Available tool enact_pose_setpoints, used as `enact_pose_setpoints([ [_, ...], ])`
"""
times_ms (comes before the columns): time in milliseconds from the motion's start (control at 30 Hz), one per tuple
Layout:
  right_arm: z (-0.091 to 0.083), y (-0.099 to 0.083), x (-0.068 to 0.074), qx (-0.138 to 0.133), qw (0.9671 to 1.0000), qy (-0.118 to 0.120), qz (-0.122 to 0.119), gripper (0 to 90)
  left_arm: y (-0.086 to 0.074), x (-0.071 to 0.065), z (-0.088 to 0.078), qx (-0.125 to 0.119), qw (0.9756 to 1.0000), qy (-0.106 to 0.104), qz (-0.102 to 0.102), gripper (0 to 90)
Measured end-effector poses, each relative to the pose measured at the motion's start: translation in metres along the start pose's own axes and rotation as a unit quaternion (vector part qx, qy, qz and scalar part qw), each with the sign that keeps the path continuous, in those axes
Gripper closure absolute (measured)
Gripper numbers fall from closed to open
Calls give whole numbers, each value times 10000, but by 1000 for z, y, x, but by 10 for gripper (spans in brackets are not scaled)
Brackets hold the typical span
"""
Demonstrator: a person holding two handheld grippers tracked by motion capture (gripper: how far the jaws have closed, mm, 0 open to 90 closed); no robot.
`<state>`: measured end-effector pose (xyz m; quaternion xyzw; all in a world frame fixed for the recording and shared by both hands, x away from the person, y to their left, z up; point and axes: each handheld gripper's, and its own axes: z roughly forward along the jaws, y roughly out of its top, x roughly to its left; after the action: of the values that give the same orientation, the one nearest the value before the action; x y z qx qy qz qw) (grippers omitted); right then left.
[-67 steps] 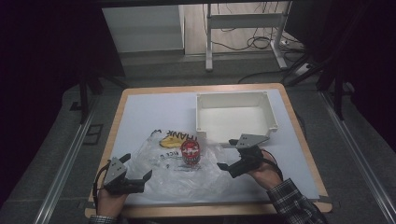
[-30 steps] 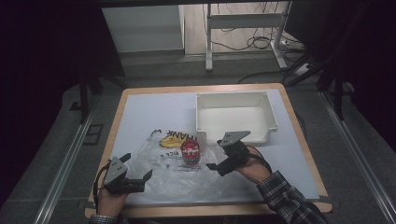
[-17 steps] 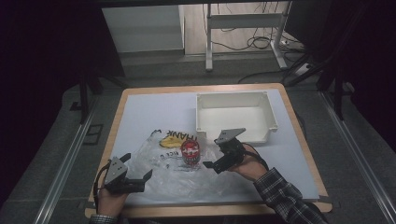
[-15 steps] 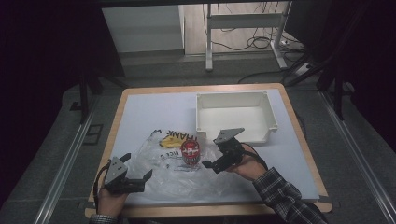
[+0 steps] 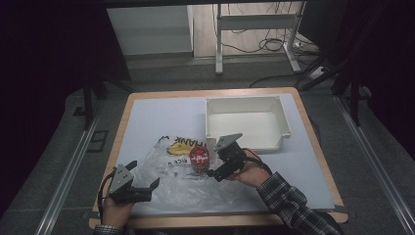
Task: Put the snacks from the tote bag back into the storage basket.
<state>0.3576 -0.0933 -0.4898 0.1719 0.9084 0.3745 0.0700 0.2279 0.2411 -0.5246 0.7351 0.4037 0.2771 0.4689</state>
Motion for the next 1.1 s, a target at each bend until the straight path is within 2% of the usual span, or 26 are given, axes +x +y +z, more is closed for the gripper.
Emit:
enact_pose_setpoints([
  [467,24,15,0,360,9993,73,8,40,0,0,0,-5,10000,-8,2,0],
  [700,39,19,1,494,9987,56,-90,44,0,0,0,-6,10000,-13,1,0],
  [1100,52,26,-1,748,9969,28,-237,110,0,0,0,10,10000,-17,19,0],
])
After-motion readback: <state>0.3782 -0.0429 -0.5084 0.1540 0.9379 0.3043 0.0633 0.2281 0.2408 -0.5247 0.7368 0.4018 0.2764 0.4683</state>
